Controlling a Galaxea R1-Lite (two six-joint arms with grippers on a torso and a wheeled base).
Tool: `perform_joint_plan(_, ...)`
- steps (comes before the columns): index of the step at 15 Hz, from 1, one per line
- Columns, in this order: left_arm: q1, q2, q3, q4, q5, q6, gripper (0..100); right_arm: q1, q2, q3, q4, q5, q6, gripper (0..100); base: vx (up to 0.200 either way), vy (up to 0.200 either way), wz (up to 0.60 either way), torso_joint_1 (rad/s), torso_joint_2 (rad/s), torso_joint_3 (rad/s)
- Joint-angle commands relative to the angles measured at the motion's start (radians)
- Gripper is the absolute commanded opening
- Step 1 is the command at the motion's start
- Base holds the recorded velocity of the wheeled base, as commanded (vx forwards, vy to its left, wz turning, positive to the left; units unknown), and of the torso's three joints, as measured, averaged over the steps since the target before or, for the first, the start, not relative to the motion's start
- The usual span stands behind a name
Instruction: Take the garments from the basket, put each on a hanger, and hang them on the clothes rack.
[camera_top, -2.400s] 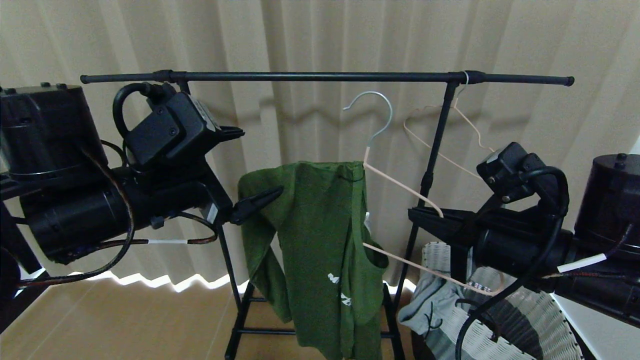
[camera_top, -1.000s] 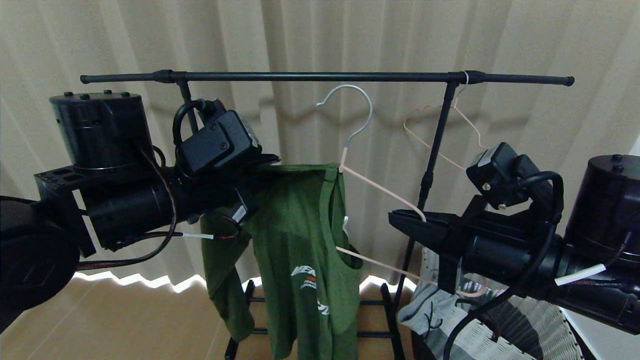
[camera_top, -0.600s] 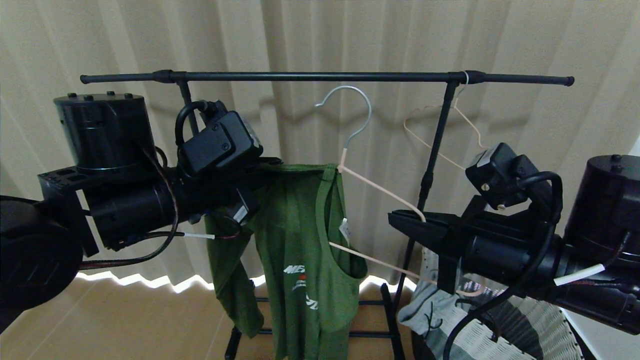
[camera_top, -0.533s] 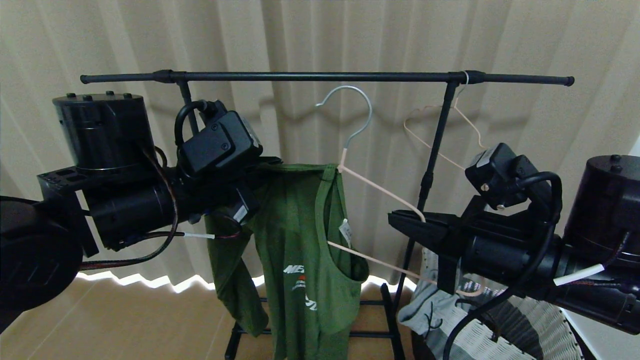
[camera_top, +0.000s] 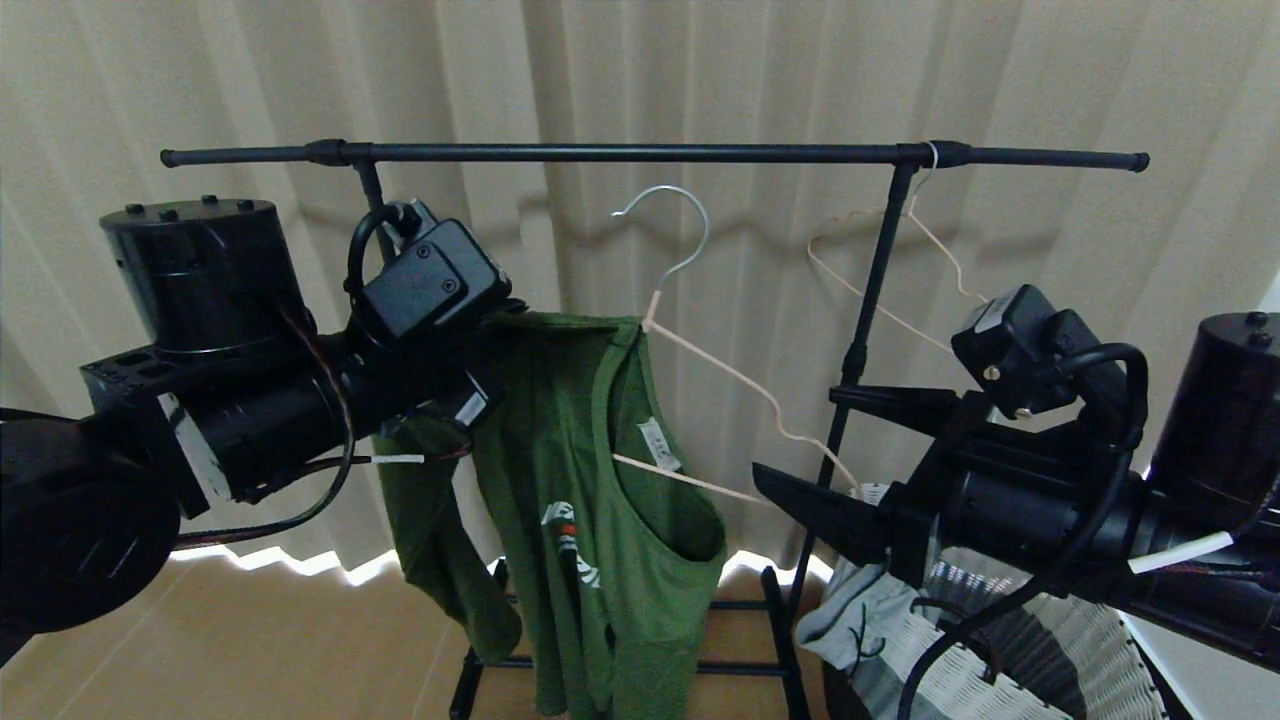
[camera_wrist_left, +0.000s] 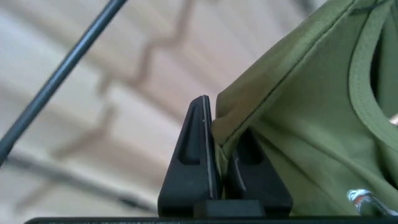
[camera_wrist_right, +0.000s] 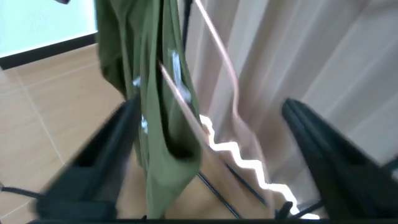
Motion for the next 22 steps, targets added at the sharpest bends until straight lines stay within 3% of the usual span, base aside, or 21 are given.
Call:
perform_joint_plan(1, 0.021, -0.005, 0.013, -0.002, 0.039, -0.020, 0, -0.017, -0.064, 0.041, 0.000, -0.002, 0.000, 100, 0.000, 0.000, 0.00, 0.000, 0.00, 0.000)
perform_joint_plan(4, 0.007, -0.002, -0.006, -0.003, 0.145, -0.147, 0, -0.017, -0.079, 0.110, -0.002, -0.002, 0.003, 100, 0.000, 0.000, 0.00, 0.000, 0.00, 0.000)
perform_joint_plan(6, -0.007, -0.005, -0.021, -0.014, 0.160, -0.202, 0, -0.017, -0.071, 0.128, -0.008, 0.000, 0.008, 100, 0.000, 0.000, 0.00, 0.000, 0.00, 0.000)
perform_joint_plan(11, -0.028, 0.004, -0.038, -0.183, 0.181, -0.247, 0, -0.004, -0.033, 0.134, -0.074, 0.003, 0.135, 100, 0.000, 0.000, 0.00, 0.000, 0.00, 0.000)
perform_joint_plan(17, -0.114, -0.026, -0.044, -0.184, 0.180, -0.373, 0, -0.005, 0.133, 0.153, -0.351, -0.019, 0.161, 100, 0.000, 0.000, 0.00, 0.000, 0.00, 0.000)
perform_joint_plan(22, -0.142, -0.042, -0.032, -0.183, 0.177, -0.402, 0, -0.010, 0.279, 0.123, -0.552, -0.054, 0.178, 100, 0.000, 0.000, 0.00, 0.000, 0.00, 0.000)
